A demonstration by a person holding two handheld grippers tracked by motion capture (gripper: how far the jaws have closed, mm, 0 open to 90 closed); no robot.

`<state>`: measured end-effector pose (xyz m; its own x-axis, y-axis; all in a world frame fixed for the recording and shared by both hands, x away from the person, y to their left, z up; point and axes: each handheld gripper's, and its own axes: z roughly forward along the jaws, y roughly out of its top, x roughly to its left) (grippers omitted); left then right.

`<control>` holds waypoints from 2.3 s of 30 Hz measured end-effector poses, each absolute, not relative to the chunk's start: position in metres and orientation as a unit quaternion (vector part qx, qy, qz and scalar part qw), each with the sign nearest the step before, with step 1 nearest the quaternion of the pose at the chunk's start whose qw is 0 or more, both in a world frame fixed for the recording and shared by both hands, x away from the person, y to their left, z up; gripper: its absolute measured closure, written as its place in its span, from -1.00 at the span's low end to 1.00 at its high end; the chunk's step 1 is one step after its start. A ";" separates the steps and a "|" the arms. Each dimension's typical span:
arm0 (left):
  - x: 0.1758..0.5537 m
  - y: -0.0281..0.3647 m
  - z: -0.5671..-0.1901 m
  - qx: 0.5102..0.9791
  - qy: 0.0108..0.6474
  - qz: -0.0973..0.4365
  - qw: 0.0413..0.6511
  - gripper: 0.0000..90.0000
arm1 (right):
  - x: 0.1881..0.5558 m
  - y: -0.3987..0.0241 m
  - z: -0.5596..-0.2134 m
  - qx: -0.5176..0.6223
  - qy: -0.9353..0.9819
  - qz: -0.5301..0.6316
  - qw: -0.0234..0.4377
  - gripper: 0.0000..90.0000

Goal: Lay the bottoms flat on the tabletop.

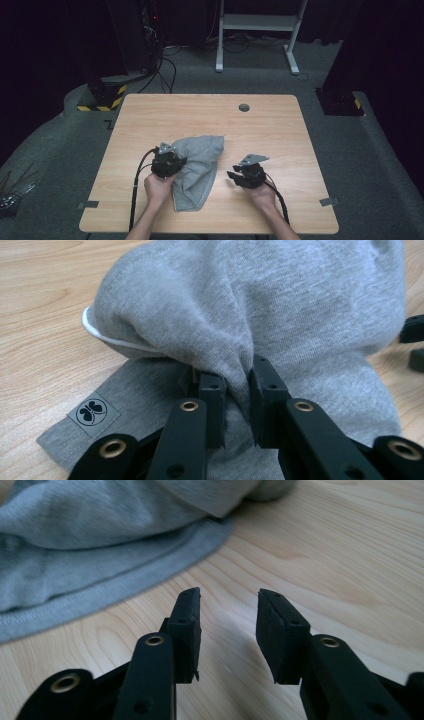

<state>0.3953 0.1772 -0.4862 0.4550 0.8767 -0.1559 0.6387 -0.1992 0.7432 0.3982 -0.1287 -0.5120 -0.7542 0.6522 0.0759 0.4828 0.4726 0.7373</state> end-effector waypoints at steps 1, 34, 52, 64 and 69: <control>0.396 0.177 -0.487 0.759 0.499 0.153 0.389 0.74 | 0.399 -0.122 -0.512 0.329 0.853 0.391 0.105 0.32; 0.395 0.187 -0.481 0.742 0.505 0.172 0.406 0.75 | 0.396 -0.088 -0.516 0.270 0.889 0.347 0.131 0.98; 0.391 0.193 -0.481 0.744 0.510 0.202 0.381 0.35 | 0.374 -0.142 -0.508 0.310 0.859 0.384 0.138 0.54; 0.388 0.192 -0.478 0.753 0.497 0.185 0.391 0.86 | 0.404 -0.101 -0.517 0.305 0.873 0.361 0.121 0.89; 0.386 0.198 -0.471 0.746 0.495 0.194 0.401 0.89 | 0.399 -0.110 -0.512 0.300 0.876 0.353 0.137 0.93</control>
<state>0.3857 0.1980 -0.4707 0.4338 0.8945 -0.1079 0.5834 -0.1877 0.7902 0.3989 -0.1096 -0.5124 -0.7826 0.6219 -0.0281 0.4288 0.5712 0.6999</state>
